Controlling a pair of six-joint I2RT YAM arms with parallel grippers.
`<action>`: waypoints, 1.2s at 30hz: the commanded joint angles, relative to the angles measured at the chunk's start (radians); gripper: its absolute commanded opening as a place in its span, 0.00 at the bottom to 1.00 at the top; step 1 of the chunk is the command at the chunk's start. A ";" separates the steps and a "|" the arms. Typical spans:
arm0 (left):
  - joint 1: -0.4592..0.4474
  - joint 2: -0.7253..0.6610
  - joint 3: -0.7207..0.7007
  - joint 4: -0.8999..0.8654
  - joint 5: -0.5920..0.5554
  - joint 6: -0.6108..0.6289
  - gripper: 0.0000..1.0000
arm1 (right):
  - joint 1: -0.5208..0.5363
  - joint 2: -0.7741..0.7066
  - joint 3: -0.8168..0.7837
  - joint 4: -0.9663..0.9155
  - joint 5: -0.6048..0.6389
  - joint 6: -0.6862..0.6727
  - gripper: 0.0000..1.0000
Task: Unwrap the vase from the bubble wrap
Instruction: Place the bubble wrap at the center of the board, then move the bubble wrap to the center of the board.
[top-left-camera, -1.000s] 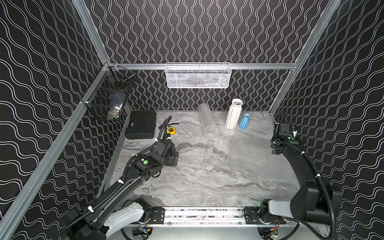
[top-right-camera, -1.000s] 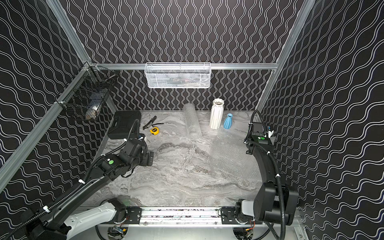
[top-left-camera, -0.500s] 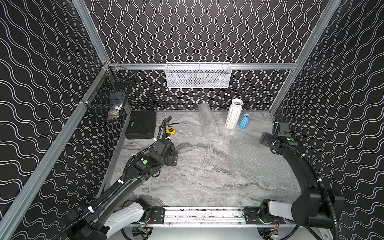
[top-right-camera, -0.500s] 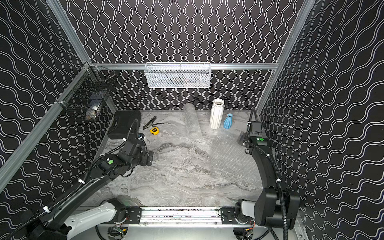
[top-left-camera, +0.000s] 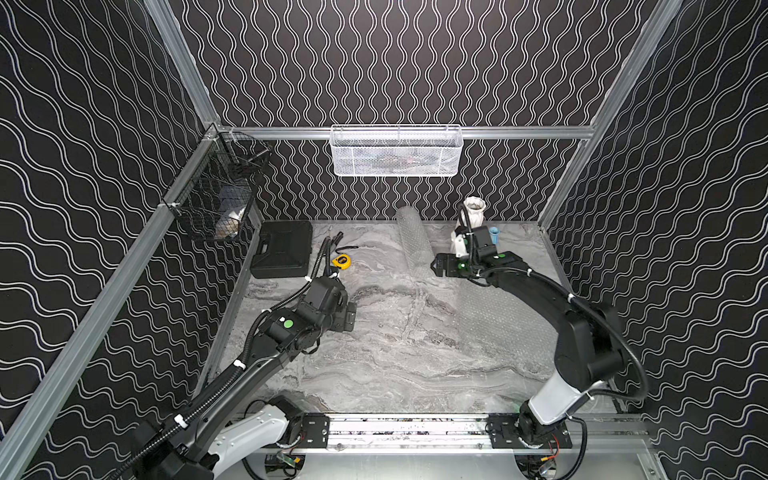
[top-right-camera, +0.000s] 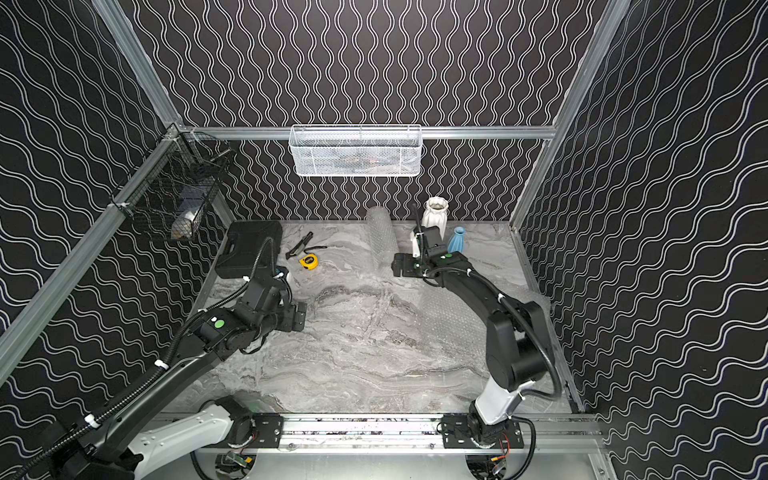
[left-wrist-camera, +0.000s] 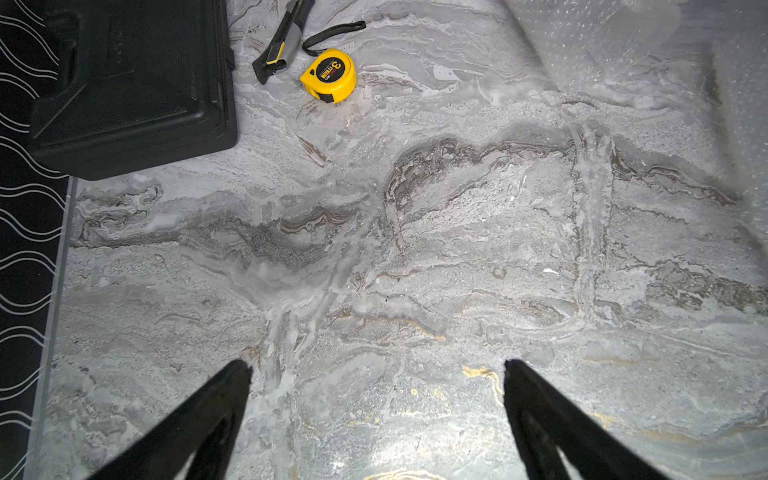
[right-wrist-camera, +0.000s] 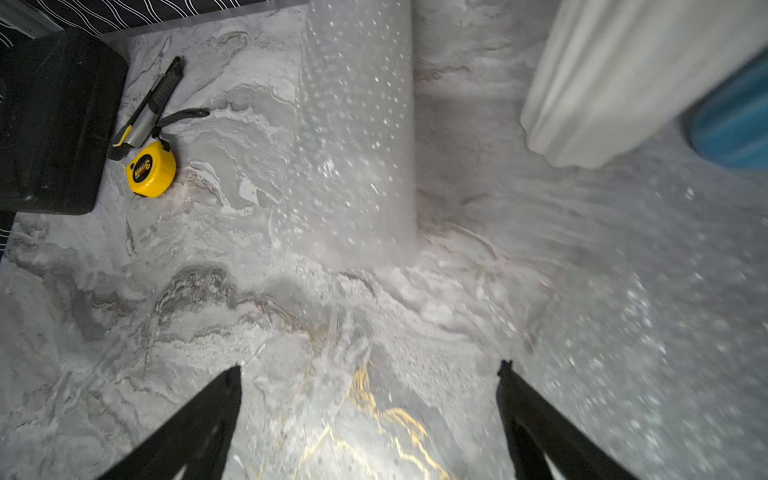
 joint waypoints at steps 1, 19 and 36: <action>0.004 -0.007 0.003 0.014 0.009 0.019 0.98 | 0.027 0.101 0.099 0.026 0.042 -0.012 0.97; 0.006 -0.021 -0.002 0.012 0.001 0.021 0.98 | 0.052 0.568 0.632 -0.129 0.180 -0.061 0.99; 0.009 -0.013 0.002 0.006 -0.008 0.025 0.98 | 0.051 0.551 0.587 -0.106 0.019 0.006 0.92</action>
